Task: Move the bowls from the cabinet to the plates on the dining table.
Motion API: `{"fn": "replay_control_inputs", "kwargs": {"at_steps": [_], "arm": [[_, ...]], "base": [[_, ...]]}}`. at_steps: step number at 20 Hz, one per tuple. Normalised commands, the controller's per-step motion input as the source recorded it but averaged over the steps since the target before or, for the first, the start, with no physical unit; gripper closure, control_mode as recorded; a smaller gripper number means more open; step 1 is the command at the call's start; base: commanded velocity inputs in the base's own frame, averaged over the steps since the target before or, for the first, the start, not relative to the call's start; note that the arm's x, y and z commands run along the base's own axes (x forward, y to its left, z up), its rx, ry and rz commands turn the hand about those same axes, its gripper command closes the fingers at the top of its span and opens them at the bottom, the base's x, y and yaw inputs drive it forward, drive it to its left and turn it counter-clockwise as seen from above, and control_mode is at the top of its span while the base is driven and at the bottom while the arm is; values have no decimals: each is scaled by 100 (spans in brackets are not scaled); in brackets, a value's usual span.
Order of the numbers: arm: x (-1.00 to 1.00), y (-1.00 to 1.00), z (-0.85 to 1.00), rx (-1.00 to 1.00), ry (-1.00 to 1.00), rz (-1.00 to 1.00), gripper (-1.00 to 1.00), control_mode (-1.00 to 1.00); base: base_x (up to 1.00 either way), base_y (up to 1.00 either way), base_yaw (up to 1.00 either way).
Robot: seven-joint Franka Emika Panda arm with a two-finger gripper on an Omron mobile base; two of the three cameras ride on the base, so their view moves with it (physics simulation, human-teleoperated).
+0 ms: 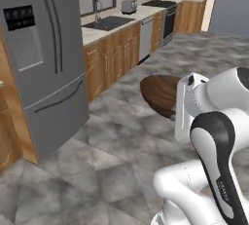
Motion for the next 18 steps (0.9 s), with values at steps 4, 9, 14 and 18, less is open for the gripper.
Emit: {"fn": "replay_control_inputs", "kwargs": {"at_steps": [4,9,14,18], "arm": [[0,0,0,0,0,0,100,100],[0,0,0,0,0,0,100,100],[0,0,0,0,0,0,100,100],[0,0,0,0,0,0,100,100]], "base": [[-61,-48,-62],[-54,-81,-54],[-33,-100,-47],[-1,-100,-40]]}}
